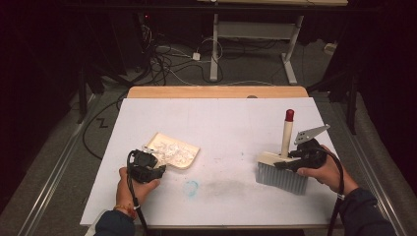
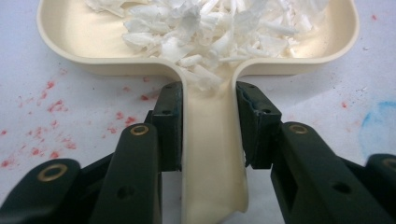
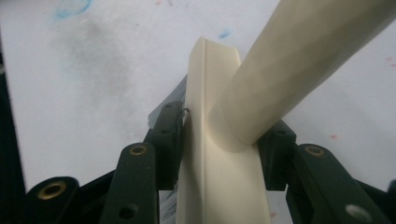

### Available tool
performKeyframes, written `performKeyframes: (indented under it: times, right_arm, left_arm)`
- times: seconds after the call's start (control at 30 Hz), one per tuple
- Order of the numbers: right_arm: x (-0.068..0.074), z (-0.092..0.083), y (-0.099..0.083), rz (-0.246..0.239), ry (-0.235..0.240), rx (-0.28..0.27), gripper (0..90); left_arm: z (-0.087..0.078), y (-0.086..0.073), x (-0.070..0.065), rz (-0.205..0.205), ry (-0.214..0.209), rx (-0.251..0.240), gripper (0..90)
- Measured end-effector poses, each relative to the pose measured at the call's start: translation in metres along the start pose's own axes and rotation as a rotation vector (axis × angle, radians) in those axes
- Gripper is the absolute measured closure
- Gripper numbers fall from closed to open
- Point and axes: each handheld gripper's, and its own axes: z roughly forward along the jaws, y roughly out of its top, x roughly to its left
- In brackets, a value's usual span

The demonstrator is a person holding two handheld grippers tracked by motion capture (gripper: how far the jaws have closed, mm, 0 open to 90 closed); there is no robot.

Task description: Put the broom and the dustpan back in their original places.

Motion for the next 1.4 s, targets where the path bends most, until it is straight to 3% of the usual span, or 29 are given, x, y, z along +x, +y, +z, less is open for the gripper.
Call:
performKeyframes:
  times: [0.33,0.5,0.63,0.73,0.77,0.83,0.9,1.03,1.07,1.13,1.2,1.3,1.4]
  right_arm:
    - [-0.026,0.011,0.020,0.017,-0.067,0.087,53.4]
    - [-0.037,0.020,0.029,0.020,-0.118,0.142,42.9]
    - [-0.047,0.024,0.038,0.003,-0.171,0.152,38.4]
    - [-0.052,0.025,0.042,-0.014,-0.193,0.176,35.7]
    - [-0.052,0.026,0.044,-0.028,-0.212,0.185,31.2]
    - [-0.054,0.025,0.047,-0.029,-0.231,0.193,27.9]
    - [-0.055,0.024,0.050,-0.041,-0.263,0.196,20.6]
    - [-0.060,0.024,0.054,-0.023,-0.252,0.203,18.9]
    - [-0.060,0.024,0.055,-0.033,-0.250,0.211,18.8]
    - [-0.055,0.022,0.057,-0.106,-0.240,0.225,27.2]
    - [-0.053,0.019,0.058,-0.138,-0.225,0.198,27.6]
    - [-0.049,0.013,0.061,-0.146,-0.274,0.146,26.0]
    - [-0.045,0.005,0.064,-0.140,-0.306,0.051,27.3]
  left_arm:
    - [0.003,0.000,-0.009,0.030,0.001,-0.001,60.1]
    - [0.002,-0.002,-0.016,0.022,-0.032,0.006,56.7]
    - [0.001,-0.004,-0.029,0.057,-0.075,0.006,49.8]
    - [0.000,-0.004,-0.035,0.078,-0.083,-0.014,45.4]
    - [-0.001,-0.004,-0.036,0.094,-0.086,-0.023,42.8]
    - [-0.001,-0.003,-0.036,0.111,-0.068,-0.030,33.7]
    - [-0.002,-0.004,-0.035,0.126,-0.062,-0.046,30.3]
    - [-0.002,-0.004,-0.032,0.130,-0.079,-0.051,27.7]
    - [-0.002,-0.004,-0.032,0.139,-0.088,-0.048,27.6]
    - [-0.003,-0.004,-0.033,0.145,-0.096,-0.058,26.3]
    - [-0.003,-0.003,-0.034,0.158,-0.097,-0.066,25.3]
    - [-0.004,-0.003,-0.035,0.171,-0.099,-0.068,25.0]
    - [-0.005,-0.003,-0.036,0.186,-0.093,-0.067,24.3]
